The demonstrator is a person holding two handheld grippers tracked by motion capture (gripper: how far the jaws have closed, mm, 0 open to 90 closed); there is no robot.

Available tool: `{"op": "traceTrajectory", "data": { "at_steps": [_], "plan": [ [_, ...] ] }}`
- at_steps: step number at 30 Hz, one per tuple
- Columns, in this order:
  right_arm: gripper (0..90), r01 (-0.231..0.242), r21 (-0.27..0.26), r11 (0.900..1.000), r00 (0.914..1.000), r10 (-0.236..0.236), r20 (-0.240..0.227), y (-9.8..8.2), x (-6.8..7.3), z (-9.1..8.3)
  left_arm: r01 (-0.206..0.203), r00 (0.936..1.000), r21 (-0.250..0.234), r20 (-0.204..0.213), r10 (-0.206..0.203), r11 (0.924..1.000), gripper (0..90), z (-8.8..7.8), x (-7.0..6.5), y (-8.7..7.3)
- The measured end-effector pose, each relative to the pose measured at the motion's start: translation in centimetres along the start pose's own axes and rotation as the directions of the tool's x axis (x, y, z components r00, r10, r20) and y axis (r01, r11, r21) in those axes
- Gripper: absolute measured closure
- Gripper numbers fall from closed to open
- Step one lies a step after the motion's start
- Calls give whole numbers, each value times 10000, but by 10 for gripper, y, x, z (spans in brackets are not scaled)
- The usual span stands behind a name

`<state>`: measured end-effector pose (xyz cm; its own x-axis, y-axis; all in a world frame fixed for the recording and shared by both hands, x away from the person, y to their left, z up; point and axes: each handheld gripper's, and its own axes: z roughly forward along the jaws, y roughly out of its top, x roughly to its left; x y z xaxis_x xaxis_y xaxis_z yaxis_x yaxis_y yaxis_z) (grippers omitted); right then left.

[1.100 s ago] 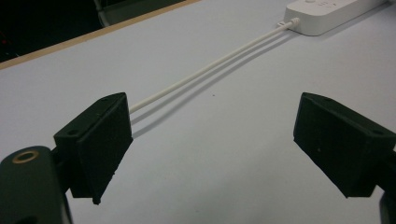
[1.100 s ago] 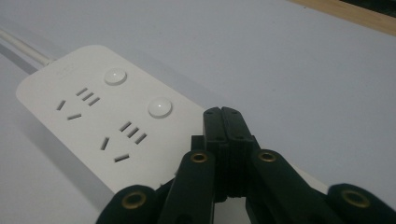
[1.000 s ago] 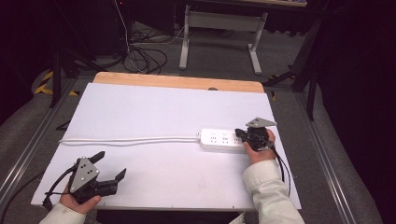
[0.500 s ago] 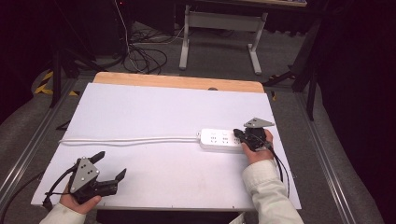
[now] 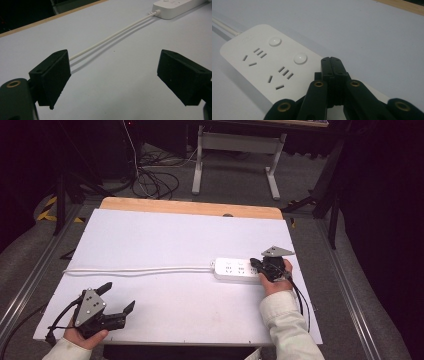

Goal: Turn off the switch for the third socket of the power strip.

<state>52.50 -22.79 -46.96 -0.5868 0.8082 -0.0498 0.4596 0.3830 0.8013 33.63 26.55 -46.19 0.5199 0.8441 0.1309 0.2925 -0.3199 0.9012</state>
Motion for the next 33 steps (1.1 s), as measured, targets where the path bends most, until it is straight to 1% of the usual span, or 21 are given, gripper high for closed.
{"op": "traceTrajectory", "data": {
  "at_steps": [2,5,7,10,17,20,25,27,28,29,31,32,33],
  "plan": [
    [900,-5,-31,10000,10000,5,43,-1,1,0,-44,10000,15,-27,44,10000,120,0,0,0],
    [900,-126,-97,9999,9999,125,-48,-2,-1,0,-25,10000,0,7,25,10000,119,0,0,0],
    [900,-126,-79,9999,9999,126,-22,-1,0,0,30,10000,7,-17,-30,10000,120,0,0,0],
    [900,-241,11,9997,9997,241,-99,0,-2,0,-38,10000,21,-17,38,10000,120,0,0,0],
    [900,-236,48,9997,9997,236,-74,0,-1,1,-50,10000,27,-23,50,10000,120,0,0,0],
    [900,-201,99,9997,9998,201,6,0,-1,1,-93,9999,27,-39,93,10000,119,0,0,0],
    [900,-294,17,9996,9996,295,-40,0,-2,1,-57,10000,21,-32,57,10000,120,0,1,0],
    [900,-224,-74,9997,9997,224,65,-1,-1,0,35,10000,4,-47,-35,10000,119,1,0,0],
    [900,-286,-182,9994,9992,291,272,0,1,-2,14,10000,-13,-58,-14,10000,120,1,0,0],
    [900,-58,-53,10000,9985,61,550,1,1,-4,10,10000,-3,-48,-10,10000,120,1,0,0],
    [900,-144,-123,9998,9987,150,484,1,1,-5,25,10000,7,-21,-25,10000,120,1,0,0],
    [900,-278,-245,9993,9988,288,404,1,0,-7,25,10000,12,-14,-25,10000,120,2,0,0],
    [900,-302,-410,9987,9988,317,370,2,0,-9,-4,10000,30,-21,4,10000,120,2,1,0]
  ]
}}
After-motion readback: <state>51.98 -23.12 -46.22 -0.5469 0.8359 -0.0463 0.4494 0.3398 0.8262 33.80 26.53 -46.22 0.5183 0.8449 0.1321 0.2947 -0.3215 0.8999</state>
